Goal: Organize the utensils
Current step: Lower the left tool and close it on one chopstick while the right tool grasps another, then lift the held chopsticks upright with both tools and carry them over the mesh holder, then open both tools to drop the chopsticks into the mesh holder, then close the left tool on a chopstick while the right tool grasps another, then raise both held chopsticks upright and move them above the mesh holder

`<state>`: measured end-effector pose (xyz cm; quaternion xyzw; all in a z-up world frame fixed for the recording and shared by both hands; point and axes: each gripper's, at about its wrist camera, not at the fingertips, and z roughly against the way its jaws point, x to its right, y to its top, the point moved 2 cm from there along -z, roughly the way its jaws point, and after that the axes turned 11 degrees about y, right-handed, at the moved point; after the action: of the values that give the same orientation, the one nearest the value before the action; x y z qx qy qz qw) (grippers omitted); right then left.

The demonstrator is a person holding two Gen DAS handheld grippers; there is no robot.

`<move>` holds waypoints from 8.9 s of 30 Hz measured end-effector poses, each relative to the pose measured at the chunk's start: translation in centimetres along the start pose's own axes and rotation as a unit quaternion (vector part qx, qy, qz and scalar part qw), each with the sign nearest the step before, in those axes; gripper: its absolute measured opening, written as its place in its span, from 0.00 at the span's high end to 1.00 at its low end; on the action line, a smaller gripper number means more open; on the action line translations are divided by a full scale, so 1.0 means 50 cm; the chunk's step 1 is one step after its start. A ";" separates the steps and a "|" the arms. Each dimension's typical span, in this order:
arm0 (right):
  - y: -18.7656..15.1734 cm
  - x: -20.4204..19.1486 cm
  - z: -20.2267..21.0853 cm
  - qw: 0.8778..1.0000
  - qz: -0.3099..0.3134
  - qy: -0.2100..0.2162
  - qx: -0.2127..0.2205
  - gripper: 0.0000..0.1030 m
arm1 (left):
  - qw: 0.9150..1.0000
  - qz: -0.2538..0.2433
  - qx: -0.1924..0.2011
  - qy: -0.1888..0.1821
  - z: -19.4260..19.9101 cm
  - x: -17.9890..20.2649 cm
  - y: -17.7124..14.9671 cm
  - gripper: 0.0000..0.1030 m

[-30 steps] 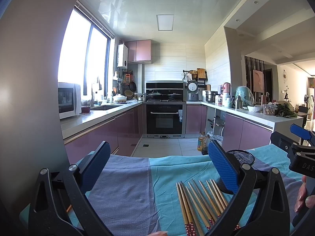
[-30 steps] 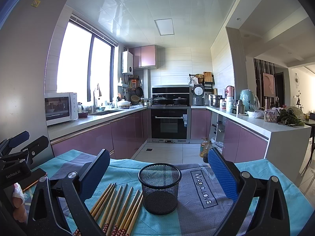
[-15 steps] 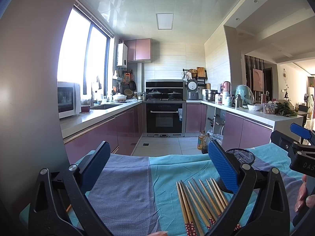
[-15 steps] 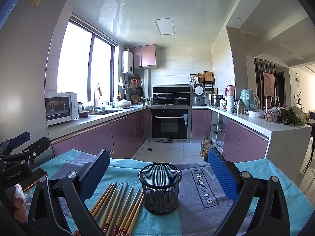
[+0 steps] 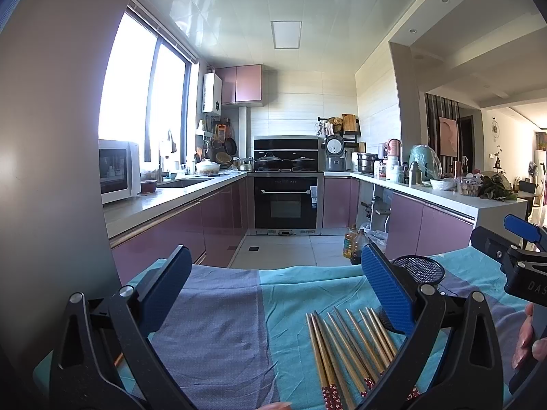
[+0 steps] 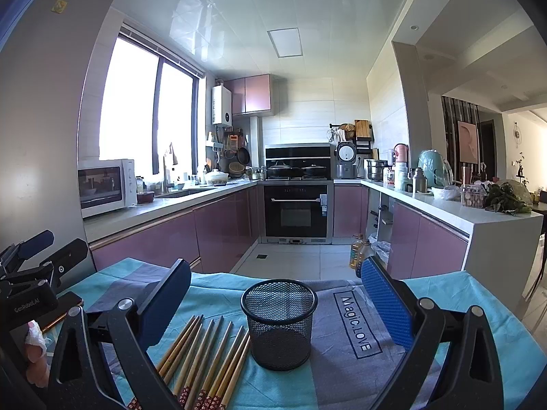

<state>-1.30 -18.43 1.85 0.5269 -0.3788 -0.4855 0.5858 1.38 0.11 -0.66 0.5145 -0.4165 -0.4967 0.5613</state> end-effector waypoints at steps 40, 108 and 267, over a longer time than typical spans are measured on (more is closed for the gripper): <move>-0.216 -0.016 -0.225 0.931 -0.049 0.062 -0.357 0.48 | 0.933 -0.121 -0.325 -0.097 -0.270 0.092 -0.233 0.45; 0.175 0.108 -0.105 0.981 -0.066 0.150 -0.106 0.95 | 0.939 0.027 -0.164 -0.301 -0.188 0.248 0.276 0.93; 0.002 0.017 -0.114 0.959 -0.106 0.177 -0.193 0.95 | 0.903 0.031 -0.281 -0.323 -0.218 0.117 -0.005 0.93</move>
<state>4.38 -17.82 0.99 0.5187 -0.1102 -0.5077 0.6790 12.94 -3.86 -2.48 0.1334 -0.4341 -0.7142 0.5326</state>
